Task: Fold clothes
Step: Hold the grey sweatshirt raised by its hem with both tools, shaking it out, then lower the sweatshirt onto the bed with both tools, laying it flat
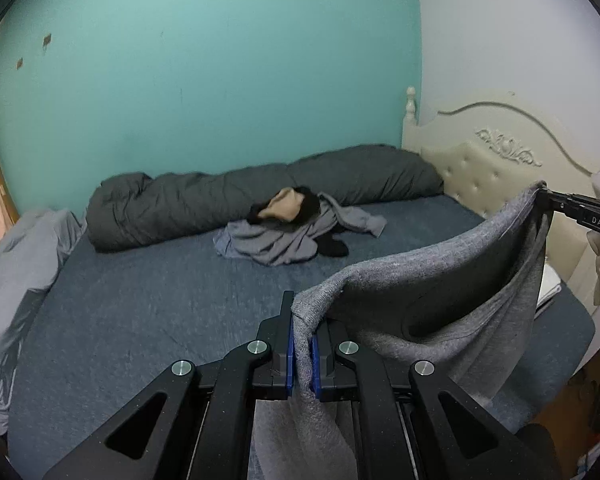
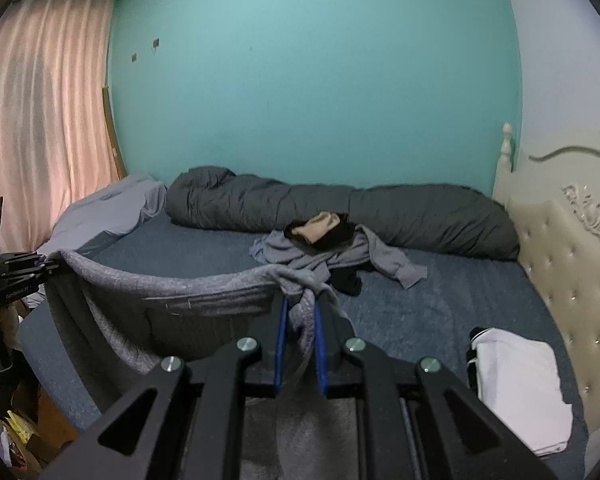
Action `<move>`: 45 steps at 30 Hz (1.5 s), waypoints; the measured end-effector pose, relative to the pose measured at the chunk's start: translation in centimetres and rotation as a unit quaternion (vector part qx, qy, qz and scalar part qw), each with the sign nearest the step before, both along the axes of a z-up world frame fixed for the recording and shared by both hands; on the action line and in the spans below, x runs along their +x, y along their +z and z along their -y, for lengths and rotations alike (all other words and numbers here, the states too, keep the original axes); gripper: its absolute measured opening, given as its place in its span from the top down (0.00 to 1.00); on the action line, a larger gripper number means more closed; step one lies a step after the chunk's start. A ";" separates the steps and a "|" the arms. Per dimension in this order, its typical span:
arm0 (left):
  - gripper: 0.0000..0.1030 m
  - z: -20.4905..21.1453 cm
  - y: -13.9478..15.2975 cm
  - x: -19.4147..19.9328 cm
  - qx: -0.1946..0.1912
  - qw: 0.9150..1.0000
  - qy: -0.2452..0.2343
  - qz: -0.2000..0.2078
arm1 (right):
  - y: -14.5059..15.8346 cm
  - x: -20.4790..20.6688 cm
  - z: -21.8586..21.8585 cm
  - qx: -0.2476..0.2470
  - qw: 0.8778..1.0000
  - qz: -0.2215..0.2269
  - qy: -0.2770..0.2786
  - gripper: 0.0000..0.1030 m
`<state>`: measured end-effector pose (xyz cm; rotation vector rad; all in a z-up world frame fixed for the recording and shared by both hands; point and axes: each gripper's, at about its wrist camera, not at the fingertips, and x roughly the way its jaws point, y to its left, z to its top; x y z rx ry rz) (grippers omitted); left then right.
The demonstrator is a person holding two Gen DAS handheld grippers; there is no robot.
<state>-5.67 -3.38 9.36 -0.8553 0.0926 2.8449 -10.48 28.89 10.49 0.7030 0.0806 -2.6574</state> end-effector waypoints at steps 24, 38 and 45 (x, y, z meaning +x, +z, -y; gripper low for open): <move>0.94 2.8 -16.8 -29.0 0.027 0.992 0.015 0.119 | -15.4 -27.5 2.2 0.009 0.994 0.104 -0.040 0.89; 0.94 5.2 -29.0 -41.5 0.013 0.979 0.041 0.197 | -26.5 -39.2 6.2 0.036 0.986 0.154 -0.057 0.89; 0.94 4.9 -34.5 -44.7 0.001 0.974 0.043 0.224 | -33.4 -43.5 6.5 0.040 0.972 0.215 -0.087 0.87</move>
